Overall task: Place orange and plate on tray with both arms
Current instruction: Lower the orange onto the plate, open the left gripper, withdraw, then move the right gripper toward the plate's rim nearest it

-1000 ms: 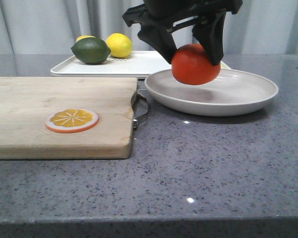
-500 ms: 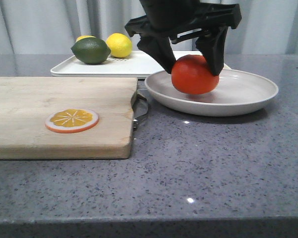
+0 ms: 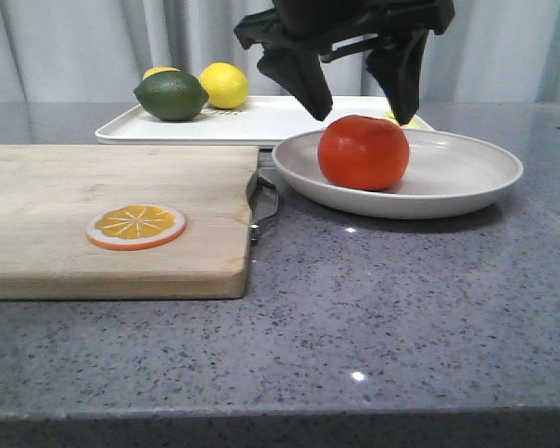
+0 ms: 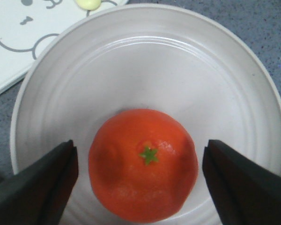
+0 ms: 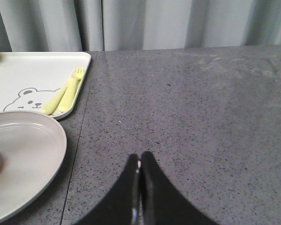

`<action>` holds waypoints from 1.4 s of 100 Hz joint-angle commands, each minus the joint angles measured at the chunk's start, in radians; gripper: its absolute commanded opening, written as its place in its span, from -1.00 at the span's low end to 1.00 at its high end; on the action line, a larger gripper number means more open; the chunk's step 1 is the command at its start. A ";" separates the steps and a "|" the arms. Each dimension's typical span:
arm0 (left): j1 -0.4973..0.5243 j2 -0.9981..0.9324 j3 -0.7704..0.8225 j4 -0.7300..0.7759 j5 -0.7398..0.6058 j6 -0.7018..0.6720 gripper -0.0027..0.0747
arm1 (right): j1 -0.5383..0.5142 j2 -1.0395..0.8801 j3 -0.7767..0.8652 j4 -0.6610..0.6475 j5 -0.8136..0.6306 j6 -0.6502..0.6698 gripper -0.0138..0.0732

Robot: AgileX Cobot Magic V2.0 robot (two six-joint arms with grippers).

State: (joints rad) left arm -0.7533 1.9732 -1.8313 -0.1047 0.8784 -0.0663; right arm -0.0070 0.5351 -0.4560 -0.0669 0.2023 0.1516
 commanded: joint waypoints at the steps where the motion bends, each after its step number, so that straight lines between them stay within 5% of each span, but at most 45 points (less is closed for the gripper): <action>1: -0.002 -0.100 -0.038 0.012 -0.026 -0.004 0.20 | -0.005 0.010 -0.035 -0.011 -0.080 -0.003 -0.84; 21: -0.002 -0.207 0.000 0.018 -0.041 -0.004 -0.27 | -0.005 0.010 -0.035 -0.011 -0.081 -0.003 -0.84; 47: 0.010 -0.458 0.246 0.030 -0.179 -0.039 -0.99 | 0.001 0.010 -0.035 -0.011 -0.085 -0.003 -0.84; 140: 0.147 -1.412 1.037 0.045 -0.209 -0.067 -0.98 | 0.047 0.009 -0.035 -0.011 0.048 -0.003 -0.84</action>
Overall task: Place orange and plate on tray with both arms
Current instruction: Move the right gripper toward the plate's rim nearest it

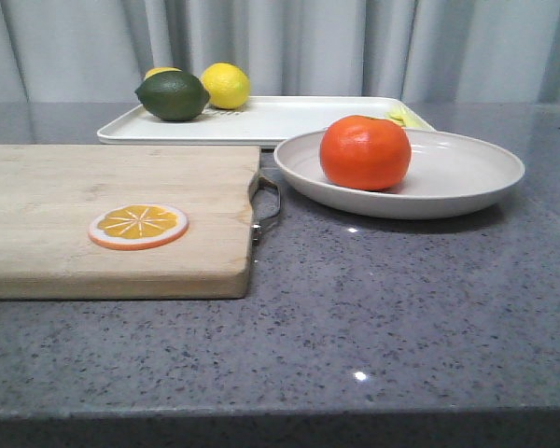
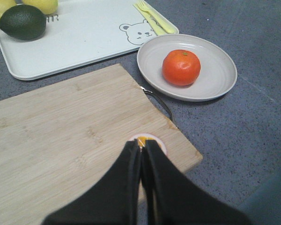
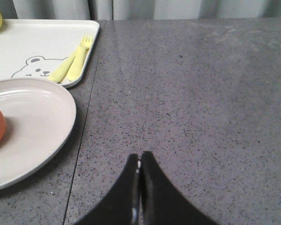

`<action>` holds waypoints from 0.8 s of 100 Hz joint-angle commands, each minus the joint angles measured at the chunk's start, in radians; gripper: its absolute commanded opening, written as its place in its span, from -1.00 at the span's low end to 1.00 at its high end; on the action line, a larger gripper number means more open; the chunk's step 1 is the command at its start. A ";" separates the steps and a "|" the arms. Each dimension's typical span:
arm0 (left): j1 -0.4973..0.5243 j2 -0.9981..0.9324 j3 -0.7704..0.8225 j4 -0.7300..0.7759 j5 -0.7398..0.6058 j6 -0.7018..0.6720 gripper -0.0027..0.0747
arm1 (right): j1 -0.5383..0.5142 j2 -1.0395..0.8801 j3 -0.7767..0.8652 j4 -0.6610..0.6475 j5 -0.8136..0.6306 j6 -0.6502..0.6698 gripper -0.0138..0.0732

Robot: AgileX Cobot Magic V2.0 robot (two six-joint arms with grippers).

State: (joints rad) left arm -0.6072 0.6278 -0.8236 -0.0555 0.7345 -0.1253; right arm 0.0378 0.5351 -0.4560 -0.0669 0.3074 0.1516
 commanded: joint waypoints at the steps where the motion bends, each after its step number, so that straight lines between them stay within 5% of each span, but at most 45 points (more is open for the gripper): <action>1: 0.001 -0.077 0.038 -0.004 -0.065 -0.008 -0.98 | 0.002 0.009 -0.035 -0.011 -0.056 -0.003 -0.84; 41: 0.001 -0.278 0.172 -0.010 -0.059 -0.008 -0.98 | 0.019 0.075 -0.120 -0.011 0.088 -0.003 -0.79; 80: 0.001 -0.280 0.174 -0.010 -0.056 -0.008 -0.98 | 0.115 0.432 -0.426 0.038 0.354 -0.003 0.34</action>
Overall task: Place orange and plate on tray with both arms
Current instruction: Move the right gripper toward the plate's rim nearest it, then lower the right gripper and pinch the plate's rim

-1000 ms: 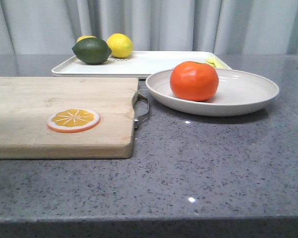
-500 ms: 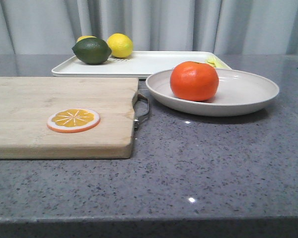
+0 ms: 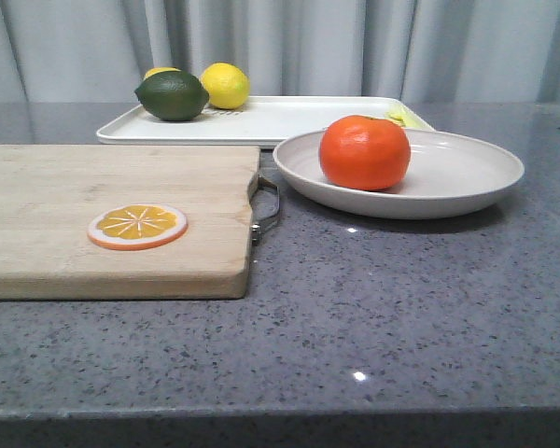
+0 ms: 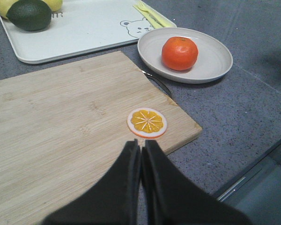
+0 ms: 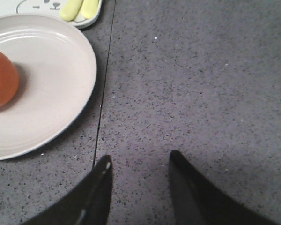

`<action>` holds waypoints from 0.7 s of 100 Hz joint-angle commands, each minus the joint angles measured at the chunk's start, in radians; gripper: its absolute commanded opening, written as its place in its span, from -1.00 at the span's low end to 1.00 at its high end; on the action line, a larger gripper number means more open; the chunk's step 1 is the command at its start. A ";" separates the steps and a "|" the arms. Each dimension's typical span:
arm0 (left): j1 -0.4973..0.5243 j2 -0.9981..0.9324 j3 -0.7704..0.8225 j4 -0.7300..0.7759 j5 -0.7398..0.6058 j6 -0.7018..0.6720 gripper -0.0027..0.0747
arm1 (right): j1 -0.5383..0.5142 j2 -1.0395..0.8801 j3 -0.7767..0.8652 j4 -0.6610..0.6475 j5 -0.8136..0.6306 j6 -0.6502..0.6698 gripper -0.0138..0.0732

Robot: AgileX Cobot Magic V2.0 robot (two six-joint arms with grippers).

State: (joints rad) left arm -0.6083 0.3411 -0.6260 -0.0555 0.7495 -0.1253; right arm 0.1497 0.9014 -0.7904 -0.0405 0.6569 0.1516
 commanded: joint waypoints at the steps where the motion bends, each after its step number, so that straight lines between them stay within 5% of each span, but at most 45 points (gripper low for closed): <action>1: 0.002 0.007 -0.024 -0.012 -0.071 -0.008 -0.98 | 0.003 0.080 -0.099 0.015 0.011 -0.003 0.36; 25: 0.002 0.007 -0.024 -0.012 -0.050 -0.008 -0.98 | 0.003 0.301 -0.307 0.055 0.176 -0.003 0.41; 70: 0.002 0.007 -0.024 -0.012 -0.020 -0.008 -0.98 | 0.063 0.564 -0.562 0.141 0.266 -0.051 0.39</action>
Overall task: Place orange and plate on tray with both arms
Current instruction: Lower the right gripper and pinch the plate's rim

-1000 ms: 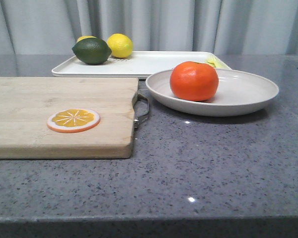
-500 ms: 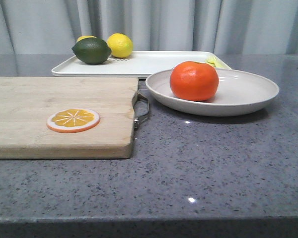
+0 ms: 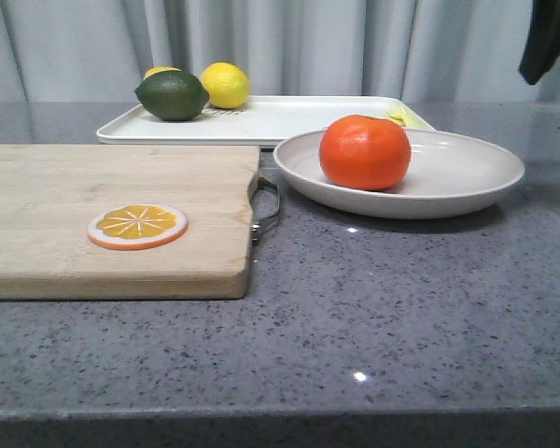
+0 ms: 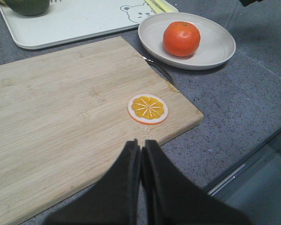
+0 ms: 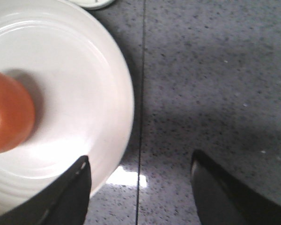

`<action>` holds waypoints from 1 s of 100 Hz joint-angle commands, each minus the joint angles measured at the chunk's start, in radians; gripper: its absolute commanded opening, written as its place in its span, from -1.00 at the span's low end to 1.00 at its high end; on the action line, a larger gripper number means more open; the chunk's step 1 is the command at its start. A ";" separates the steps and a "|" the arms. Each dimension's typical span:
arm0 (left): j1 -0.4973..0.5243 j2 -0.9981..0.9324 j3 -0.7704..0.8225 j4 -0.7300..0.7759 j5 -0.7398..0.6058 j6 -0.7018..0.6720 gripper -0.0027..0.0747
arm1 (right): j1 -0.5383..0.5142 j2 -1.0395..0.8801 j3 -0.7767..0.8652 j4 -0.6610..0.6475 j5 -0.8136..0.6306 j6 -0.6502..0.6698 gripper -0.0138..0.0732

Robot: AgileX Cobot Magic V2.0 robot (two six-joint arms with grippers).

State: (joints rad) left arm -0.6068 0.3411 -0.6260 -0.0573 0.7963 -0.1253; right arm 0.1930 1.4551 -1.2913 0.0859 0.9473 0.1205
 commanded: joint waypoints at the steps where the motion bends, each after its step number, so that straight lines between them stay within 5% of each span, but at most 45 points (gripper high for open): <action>1: 0.001 0.007 -0.024 -0.010 -0.067 -0.008 -0.98 | 0.021 0.014 -0.063 0.015 -0.024 -0.020 0.39; 100: 0.001 0.007 -0.024 -0.010 -0.067 -0.008 -0.98 | 0.025 0.275 -0.159 0.011 -0.023 -0.020 0.33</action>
State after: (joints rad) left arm -0.6068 0.3411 -0.6260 -0.0573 0.7966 -0.1253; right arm 0.2217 1.7751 -1.4177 0.1011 0.9521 0.1102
